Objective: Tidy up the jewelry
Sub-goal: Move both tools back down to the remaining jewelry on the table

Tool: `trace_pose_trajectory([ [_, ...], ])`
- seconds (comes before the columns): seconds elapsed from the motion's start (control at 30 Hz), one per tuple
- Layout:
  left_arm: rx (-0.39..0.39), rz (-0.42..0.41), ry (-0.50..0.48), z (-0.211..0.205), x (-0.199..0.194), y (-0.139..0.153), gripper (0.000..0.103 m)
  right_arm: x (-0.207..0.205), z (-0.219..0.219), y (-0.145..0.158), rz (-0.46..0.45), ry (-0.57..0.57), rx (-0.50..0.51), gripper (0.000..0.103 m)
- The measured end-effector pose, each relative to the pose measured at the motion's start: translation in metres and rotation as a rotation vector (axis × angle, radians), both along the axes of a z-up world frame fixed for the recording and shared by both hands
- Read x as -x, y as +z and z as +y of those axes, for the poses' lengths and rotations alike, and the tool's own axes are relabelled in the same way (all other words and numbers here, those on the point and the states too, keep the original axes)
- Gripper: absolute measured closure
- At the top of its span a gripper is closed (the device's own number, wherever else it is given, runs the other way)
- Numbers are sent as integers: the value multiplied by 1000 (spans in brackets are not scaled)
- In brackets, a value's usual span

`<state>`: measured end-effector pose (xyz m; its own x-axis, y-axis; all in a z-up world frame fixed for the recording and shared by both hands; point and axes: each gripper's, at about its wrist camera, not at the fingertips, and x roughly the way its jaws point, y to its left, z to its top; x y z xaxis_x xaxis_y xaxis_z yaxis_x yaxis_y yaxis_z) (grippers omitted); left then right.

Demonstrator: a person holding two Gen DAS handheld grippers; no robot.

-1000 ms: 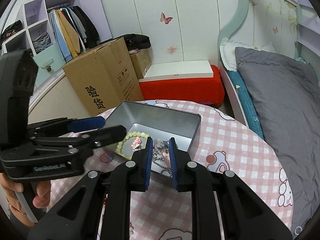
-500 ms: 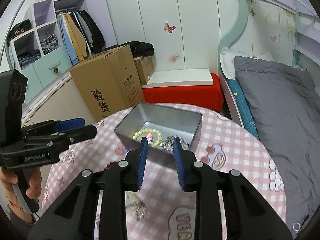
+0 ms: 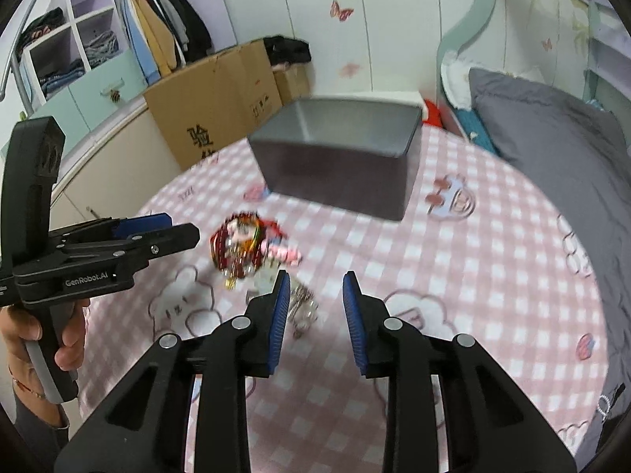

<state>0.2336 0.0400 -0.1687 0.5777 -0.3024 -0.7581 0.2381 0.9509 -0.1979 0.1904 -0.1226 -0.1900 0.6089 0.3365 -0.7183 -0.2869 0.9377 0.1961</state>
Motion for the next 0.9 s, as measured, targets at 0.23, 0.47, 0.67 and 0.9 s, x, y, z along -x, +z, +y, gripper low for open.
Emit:
trace_pose_trajectory([
  [0.23,-4,-1,21,5,4,-5,43,-8,17,-14,30,38,12,77],
  [0.47,-10,-8,24,8,5,-5,43,-31,32,-18,25,62,35,74],
  [0.67,-2,3,17,8,3,-7,43,-45,40,-22,35,97,49,71],
  [0.9,7,4,0,1,2,-8,43,-42,26,-24,24,71,49,78],
])
